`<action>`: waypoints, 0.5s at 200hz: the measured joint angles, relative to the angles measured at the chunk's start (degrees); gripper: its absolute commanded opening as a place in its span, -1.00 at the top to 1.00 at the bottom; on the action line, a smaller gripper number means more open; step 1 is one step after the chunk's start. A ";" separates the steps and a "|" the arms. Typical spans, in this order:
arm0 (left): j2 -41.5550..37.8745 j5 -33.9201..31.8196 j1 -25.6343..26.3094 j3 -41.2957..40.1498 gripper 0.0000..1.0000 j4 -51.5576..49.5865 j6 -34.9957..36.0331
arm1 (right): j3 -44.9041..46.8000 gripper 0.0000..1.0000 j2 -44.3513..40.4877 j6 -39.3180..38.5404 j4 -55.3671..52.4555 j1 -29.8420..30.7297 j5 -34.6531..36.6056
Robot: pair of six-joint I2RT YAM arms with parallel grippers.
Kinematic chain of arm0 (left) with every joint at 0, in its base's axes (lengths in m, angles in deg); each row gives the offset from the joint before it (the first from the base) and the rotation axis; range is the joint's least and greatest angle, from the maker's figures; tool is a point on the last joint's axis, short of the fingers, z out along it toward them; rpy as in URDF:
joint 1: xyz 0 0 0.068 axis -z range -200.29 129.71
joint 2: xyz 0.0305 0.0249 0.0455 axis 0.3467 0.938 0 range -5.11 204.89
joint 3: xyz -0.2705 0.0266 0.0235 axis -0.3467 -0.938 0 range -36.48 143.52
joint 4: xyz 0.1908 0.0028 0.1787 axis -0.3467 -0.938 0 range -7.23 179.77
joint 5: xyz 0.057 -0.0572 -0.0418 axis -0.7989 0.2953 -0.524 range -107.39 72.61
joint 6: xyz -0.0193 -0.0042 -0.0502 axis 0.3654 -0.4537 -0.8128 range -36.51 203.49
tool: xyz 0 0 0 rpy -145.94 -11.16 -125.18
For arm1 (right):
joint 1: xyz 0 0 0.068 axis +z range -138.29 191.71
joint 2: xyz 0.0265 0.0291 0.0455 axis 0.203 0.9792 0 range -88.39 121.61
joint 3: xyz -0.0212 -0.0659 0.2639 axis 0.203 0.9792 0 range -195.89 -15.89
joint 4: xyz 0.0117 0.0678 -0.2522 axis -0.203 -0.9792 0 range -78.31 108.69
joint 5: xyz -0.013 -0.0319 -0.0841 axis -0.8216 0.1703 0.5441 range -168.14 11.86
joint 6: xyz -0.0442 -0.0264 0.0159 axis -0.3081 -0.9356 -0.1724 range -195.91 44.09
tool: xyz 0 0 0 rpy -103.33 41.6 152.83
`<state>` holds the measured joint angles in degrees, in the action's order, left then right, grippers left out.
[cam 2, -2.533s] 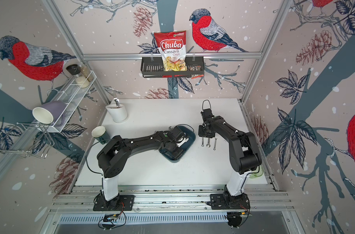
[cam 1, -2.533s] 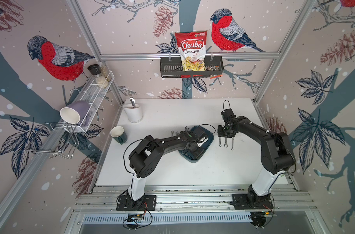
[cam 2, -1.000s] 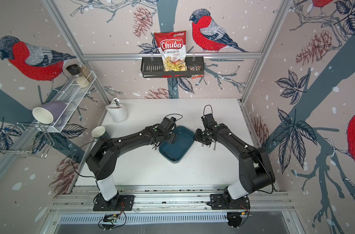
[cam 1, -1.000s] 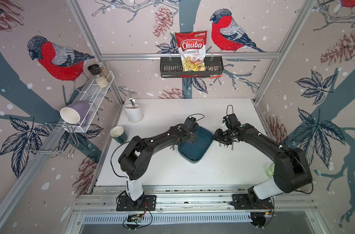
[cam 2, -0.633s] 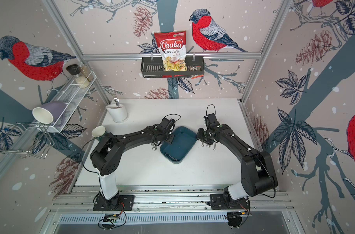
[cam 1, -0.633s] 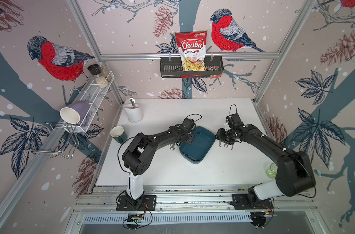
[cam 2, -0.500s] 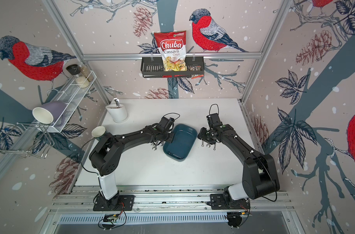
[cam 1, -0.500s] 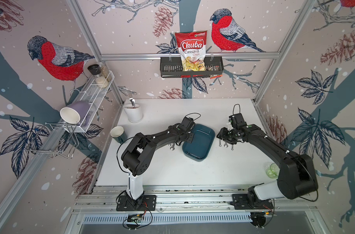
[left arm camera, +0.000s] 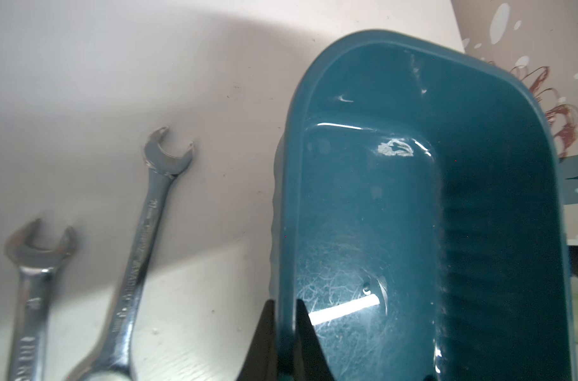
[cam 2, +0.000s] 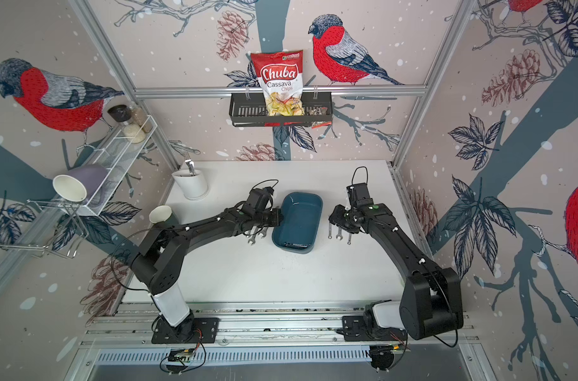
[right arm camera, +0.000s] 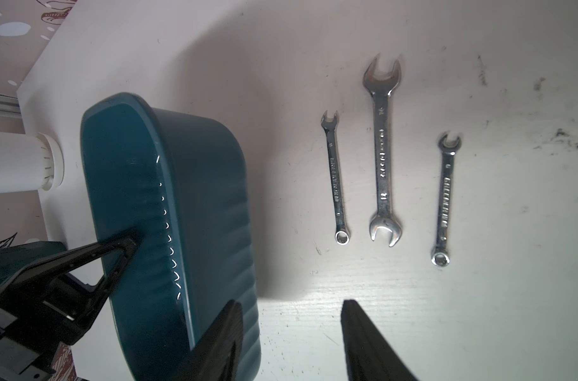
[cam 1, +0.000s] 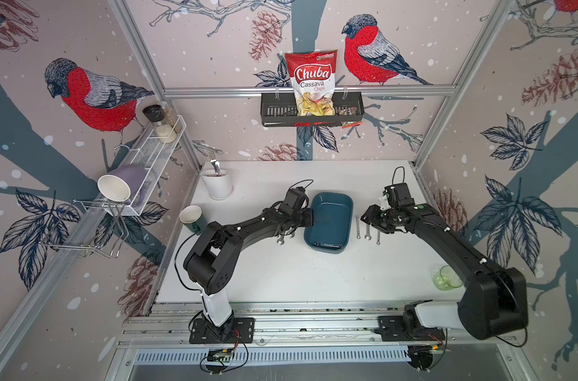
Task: Take out the wrench from the storage box
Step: Adjust the storage box at the center of the board.
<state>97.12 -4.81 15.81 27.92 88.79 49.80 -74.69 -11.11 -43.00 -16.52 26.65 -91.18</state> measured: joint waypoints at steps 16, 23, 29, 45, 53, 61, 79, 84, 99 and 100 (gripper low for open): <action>-0.07 3.58 -1.05 -2.27 1.00 3.96 -3.04 | -0.26 -0.07 -0.48 0.00 -0.11 0.00 -0.02; -0.07 4.22 -1.40 -2.82 1.00 4.92 -4.07 | -0.39 -0.07 -0.72 0.00 -0.20 0.00 0.00; -0.07 4.50 -1.55 -3.08 1.00 5.46 -4.72 | -0.48 -0.07 -0.90 0.00 -0.26 0.00 -0.02; -0.07 6.75 -1.95 -4.39 1.00 9.33 -6.88 | -0.81 -0.07 -1.09 0.00 -0.57 0.00 -0.02; -0.07 8.07 -2.12 -4.81 1.00 10.38 -7.69 | -0.92 -0.08 -1.09 -0.02 -0.70 0.00 -0.02; 0.02 8.44 -2.27 -4.92 1.00 11.06 -8.31 | -1.07 -0.08 -1.09 -0.02 -0.96 0.00 -0.02; 0.55 9.92 -2.62 -5.40 1.00 13.68 -9.62 | -1.27 -0.07 -1.09 -0.02 -1.09 0.00 -0.02; 0.79 10.25 -2.69 -5.62 1.00 14.49 -9.99 | -1.31 -0.08 -1.09 -0.02 -1.20 0.00 -0.02; 1.73 11.34 -2.71 -5.84 1.00 15.28 -10.95 | -1.42 -0.08 -1.09 -0.02 -1.31 0.00 -0.02; 1.79 11.39 -2.71 -5.86 1.00 15.32 -10.95 | -1.42 -0.07 -1.09 -0.02 -1.31 0.00 -0.02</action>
<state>98.91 6.58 13.10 22.07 104.11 38.85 -76.11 -12.21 -43.03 -17.83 26.65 -91.20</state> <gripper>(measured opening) 0.109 0.538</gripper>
